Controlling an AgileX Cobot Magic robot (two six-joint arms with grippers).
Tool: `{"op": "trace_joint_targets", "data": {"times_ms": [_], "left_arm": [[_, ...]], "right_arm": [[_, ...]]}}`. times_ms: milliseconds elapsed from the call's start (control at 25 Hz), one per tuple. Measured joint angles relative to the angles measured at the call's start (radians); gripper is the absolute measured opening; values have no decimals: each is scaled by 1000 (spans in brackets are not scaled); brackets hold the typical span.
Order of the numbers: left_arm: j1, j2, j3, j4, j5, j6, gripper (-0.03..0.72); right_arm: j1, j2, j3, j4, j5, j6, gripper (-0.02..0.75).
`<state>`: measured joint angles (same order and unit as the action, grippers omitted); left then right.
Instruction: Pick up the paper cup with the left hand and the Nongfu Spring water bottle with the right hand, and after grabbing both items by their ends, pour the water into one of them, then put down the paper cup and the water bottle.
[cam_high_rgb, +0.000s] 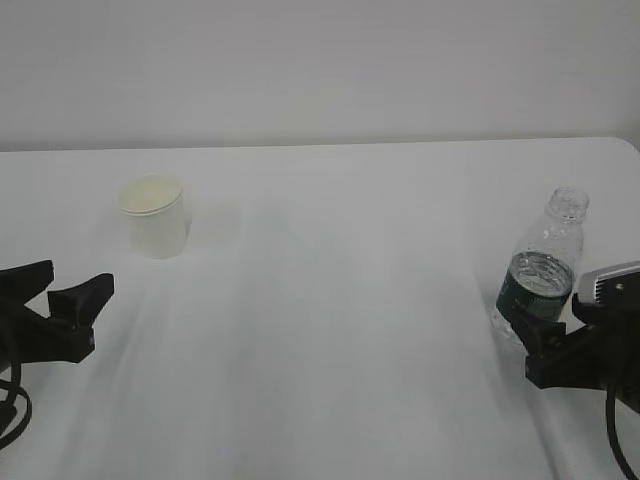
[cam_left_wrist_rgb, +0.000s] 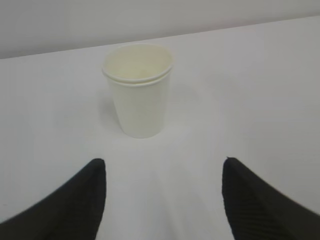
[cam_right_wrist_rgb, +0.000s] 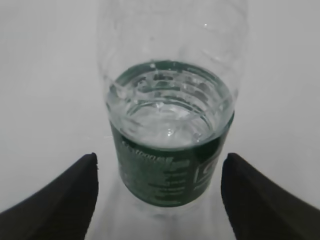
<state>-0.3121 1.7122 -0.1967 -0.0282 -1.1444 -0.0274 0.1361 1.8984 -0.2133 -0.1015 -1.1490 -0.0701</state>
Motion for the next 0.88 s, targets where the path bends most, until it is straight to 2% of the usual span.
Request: {"op": "trace_joint_targets", "data": {"times_ms": [880], "left_arm": [[0,0,0,-4,0,1,524]], "right_arm": [[0,97,-125,0,0,5,573]]}}
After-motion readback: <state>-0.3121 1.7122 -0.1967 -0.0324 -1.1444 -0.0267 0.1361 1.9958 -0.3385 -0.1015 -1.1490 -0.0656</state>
